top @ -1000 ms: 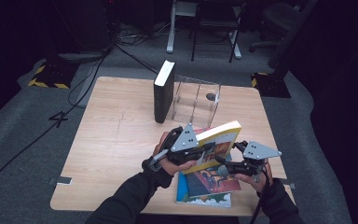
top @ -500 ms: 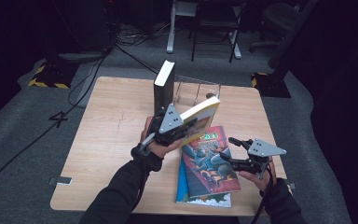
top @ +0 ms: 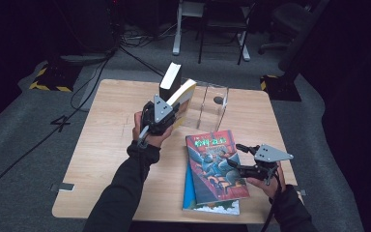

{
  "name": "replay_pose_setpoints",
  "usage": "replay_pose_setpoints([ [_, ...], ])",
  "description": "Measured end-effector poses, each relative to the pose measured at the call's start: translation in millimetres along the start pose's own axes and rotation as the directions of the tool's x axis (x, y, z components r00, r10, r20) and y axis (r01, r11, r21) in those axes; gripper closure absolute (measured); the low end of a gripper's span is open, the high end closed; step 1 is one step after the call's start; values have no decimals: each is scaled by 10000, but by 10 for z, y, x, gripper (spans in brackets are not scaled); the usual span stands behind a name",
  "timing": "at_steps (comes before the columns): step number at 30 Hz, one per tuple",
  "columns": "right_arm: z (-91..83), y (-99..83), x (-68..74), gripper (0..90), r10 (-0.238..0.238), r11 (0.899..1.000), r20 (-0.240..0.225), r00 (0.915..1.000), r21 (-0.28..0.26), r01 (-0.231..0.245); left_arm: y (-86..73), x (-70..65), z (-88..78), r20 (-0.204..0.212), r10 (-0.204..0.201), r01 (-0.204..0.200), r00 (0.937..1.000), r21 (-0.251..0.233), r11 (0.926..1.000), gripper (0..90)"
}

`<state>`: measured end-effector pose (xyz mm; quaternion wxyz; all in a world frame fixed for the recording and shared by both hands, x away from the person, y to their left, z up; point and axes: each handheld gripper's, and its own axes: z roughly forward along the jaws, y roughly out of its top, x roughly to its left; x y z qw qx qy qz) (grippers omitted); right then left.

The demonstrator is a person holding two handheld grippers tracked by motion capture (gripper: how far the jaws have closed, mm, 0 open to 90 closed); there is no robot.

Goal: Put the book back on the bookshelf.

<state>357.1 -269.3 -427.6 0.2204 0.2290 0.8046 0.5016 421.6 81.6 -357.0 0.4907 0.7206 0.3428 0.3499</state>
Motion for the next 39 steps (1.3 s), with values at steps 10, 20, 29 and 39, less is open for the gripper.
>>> replay_pose_setpoints([
  [10, 24, -28, 13, 359, -117, 9997, -92, 9999, 192, 118, 76, 103, 107, -913, -344, 355, 9952, 112, 9993, 749],
  [20, 72, -45, 54, 361, -280, 9988, -311, 9991, 381, 292, 186, 135, 92, -1329, -383, 404, 9904, 126, 9991, 749],
  [29, 102, -51, 79, 361, -348, 9982, -432, 9985, 478, 369, 252, 134, 204, -1422, -516, 524, 9885, 19, 9986, 749],
  [39, 123, -60, 103, 361, -443, 9971, -615, 9971, 586, 479, 387, 116, 449, -1472, -708, 675, 9866, -271, 9974, 749],
])
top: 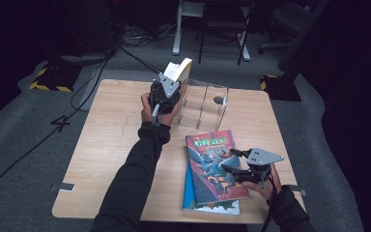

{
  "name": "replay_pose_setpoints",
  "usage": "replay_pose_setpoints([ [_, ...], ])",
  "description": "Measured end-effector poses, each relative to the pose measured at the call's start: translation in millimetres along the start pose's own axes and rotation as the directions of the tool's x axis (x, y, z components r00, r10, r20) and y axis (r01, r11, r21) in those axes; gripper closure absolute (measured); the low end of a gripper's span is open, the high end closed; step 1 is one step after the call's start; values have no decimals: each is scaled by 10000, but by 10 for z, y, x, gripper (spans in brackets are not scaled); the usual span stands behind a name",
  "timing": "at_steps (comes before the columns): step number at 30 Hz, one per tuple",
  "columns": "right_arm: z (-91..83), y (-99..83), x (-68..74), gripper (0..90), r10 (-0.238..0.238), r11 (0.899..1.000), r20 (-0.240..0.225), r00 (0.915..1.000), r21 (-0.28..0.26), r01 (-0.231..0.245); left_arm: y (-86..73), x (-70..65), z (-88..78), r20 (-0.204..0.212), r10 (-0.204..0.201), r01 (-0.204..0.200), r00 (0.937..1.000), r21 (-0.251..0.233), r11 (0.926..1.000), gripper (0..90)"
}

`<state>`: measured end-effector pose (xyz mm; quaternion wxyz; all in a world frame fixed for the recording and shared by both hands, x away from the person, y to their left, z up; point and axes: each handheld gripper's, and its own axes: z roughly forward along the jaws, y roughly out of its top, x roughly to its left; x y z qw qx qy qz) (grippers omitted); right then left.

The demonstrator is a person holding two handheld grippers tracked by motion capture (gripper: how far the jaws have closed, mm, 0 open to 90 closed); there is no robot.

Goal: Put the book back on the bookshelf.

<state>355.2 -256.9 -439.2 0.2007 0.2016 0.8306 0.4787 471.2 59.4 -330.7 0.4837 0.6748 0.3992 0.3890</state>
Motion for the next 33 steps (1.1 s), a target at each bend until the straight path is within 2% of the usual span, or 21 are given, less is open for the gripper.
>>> replay_pose_setpoints([
  [3, 12, -7, 12, 361, -63, 10000, -125, 9999, 55, 63, 5, 12, 73, 2, -227, 227, 9997, -80, 9997, 749],
  [9, 39, -10, 31, 361, -208, 9996, -223, 9995, 172, 212, 47, 8, 237, 27, -232, 232, 9997, -193, 9995, 749],
  [23, 56, -21, 38, 359, -217, 9995, -421, 9989, 231, 226, 114, -69, 565, -101, 40, -44, 9999, -368, 9993, 749],
  [30, 69, -27, 49, 359, -250, 9993, -527, 9983, 272, 264, 25, 39, 655, -82, -657, 654, 9978, -280, 9975, 747],
  [33, 67, -28, 51, 359, -261, 9993, -587, 9979, 270, 278, -27, 55, 679, -54, -675, 674, 9977, -234, 9975, 747],
])
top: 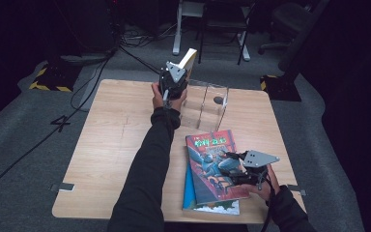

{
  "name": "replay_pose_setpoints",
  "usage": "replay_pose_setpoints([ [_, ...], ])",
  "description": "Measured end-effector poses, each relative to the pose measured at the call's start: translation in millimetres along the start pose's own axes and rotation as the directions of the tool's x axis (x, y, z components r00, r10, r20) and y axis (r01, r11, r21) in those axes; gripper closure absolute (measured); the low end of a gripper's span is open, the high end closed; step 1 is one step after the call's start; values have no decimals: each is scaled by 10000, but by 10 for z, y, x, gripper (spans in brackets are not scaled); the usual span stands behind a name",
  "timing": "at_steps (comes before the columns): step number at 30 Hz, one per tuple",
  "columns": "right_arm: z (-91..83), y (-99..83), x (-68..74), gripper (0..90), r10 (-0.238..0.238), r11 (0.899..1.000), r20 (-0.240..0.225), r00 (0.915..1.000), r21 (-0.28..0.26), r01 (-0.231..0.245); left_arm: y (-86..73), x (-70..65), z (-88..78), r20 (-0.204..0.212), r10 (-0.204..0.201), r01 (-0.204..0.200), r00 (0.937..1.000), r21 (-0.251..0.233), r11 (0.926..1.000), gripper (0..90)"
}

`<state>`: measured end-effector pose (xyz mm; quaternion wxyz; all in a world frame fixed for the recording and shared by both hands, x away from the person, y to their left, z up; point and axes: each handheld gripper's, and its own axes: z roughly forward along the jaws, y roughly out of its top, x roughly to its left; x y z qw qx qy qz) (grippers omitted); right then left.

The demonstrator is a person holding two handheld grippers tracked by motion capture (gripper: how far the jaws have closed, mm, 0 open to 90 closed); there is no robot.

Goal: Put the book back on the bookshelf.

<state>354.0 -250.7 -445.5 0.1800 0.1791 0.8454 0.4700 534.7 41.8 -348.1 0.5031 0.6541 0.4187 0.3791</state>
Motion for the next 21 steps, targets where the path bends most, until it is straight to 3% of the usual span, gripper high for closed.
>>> replay_pose_setpoints([
  [7, 7, 0, 10, 358, -43, 10000, -123, 9999, 37, 43, -131, -48, 55, -122, 68, -65, 9999, 281, 9996, 744],
  [9, 8, 0, 16, 358, -95, 9999, -163, 9998, 71, 96, -158, -65, 56, -187, 371, -363, 9991, 393, 9986, 742],
  [16, 15, 1, 20, 356, -113, 9999, -198, 9997, 117, 116, -155, -113, 56, -195, 692, -680, 9974, 591, 9959, 733],
  [19, 20, 0, 23, 356, -113, 9998, -201, 9997, 177, 117, -142, -126, 75, -260, 1128, -1098, 9933, 962, 9893, 724],
  [21, 26, -2, 25, 356, -153, 9996, -222, 9996, 254, 159, -138, -109, 72, -213, 1102, -1075, 9937, 1017, 9890, 716],
])
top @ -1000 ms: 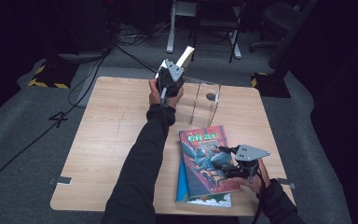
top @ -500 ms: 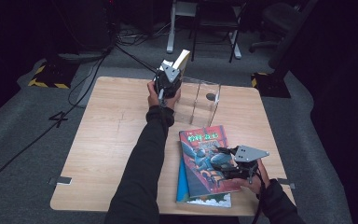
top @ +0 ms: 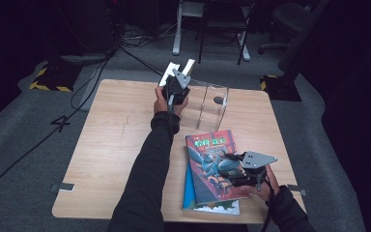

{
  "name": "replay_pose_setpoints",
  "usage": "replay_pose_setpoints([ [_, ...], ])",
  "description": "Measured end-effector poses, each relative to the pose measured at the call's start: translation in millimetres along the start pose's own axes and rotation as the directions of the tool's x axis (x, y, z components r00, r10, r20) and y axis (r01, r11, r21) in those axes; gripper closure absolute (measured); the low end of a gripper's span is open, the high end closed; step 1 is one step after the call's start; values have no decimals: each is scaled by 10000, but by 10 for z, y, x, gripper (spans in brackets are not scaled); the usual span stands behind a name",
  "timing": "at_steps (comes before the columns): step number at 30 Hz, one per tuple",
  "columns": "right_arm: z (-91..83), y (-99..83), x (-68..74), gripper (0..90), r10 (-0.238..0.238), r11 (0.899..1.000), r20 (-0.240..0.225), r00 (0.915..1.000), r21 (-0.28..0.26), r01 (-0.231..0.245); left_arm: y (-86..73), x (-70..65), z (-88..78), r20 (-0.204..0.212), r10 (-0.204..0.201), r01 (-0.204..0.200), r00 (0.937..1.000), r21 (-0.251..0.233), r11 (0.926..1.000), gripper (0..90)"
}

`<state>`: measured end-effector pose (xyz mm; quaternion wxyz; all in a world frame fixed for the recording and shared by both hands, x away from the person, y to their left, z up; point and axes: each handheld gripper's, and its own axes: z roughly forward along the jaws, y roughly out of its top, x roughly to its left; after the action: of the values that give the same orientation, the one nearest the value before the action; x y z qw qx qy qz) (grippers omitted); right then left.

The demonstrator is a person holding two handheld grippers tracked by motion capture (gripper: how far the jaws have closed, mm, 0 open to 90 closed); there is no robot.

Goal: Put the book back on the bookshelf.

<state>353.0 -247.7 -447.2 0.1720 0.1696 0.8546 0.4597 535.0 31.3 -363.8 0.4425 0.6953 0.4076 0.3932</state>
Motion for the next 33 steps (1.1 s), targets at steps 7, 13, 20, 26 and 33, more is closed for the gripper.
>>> replay_pose_setpoints([
  [7, 13, 1, 6, 358, -9, 10000, -66, 10000, 80, 10, 8, 53, -34, 357, -184, 180, 9992, 91, 9998, 707],
  [13, 14, -2, 6, 358, 31, 9999, -117, 9999, 114, -29, 65, 101, -171, 725, -196, 211, 9972, -200, 9996, 633],
  [20, 19, -1, 10, 358, 28, 9999, -158, 9999, 142, -25, -18, 224, -404, 948, -492, 542, 9943, -505, 9973, 581],
  [26, 31, -9, 13, 357, 51, 9998, -218, 9997, 189, -47, -152, 266, -658, 1402, -492, 626, 9889, -928, 9937, 521],
  [33, 37, -12, 19, 357, 44, 9996, -184, 9998, 262, -40, -380, 338, -940, 1652, -503, 714, 9850, -1246, 9896, 500],
])
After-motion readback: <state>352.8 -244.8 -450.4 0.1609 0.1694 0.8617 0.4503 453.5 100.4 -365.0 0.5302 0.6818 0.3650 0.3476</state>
